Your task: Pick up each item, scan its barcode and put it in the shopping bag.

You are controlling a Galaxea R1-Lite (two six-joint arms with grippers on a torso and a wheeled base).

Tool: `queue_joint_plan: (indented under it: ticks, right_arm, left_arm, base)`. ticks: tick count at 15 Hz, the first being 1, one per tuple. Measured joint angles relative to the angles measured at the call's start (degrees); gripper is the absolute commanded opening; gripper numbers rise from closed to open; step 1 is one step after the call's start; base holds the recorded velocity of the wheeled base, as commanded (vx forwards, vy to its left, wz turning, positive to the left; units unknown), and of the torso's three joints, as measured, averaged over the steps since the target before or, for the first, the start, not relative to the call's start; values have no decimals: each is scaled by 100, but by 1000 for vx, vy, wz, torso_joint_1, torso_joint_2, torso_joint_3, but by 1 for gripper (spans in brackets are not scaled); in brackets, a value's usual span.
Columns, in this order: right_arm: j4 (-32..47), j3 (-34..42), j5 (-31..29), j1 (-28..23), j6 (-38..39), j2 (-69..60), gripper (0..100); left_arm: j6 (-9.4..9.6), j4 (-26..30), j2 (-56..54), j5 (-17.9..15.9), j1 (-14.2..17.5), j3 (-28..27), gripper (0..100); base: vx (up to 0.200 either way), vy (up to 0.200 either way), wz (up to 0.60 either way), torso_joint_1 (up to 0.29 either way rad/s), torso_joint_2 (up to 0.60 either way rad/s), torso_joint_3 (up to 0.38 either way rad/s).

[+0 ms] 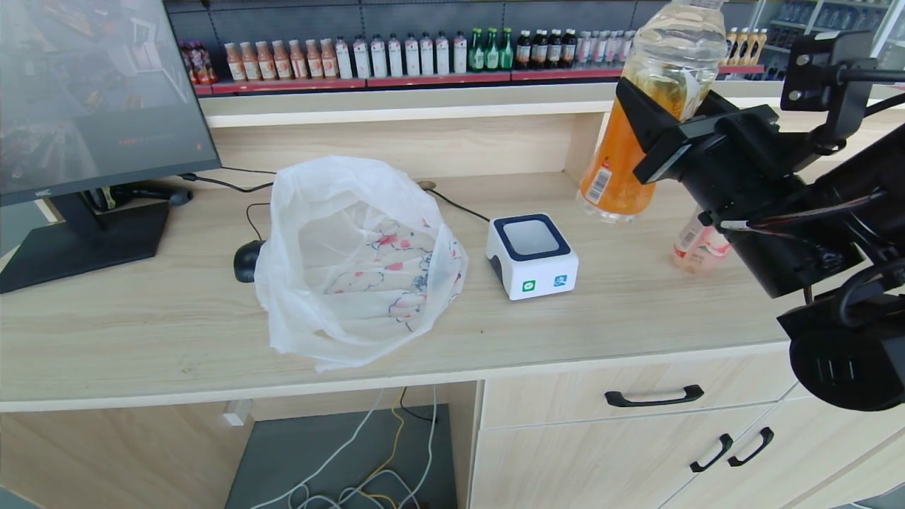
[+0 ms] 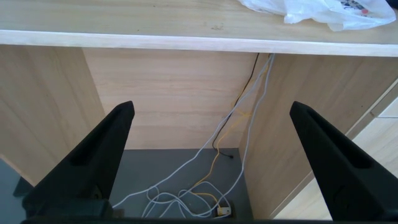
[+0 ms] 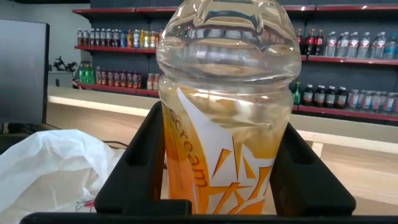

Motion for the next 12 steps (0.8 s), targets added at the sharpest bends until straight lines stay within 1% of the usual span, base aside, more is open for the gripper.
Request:
queue_joint_plan:
  ticks: [4, 12]
  right_arm:
    - [-35, 17, -20, 9, 20, -9, 0]
    - [-200, -49, -117, -11, 107, 105, 0]
  left_arm:
    - [-4, -4, 0, -2, 2, 0, 100]
    - [-15, -6, 0, 0, 0, 0, 100]
  base:
    - [0, 0, 0, 0, 0, 0]
    - [0, 200, 0, 3, 3, 3]
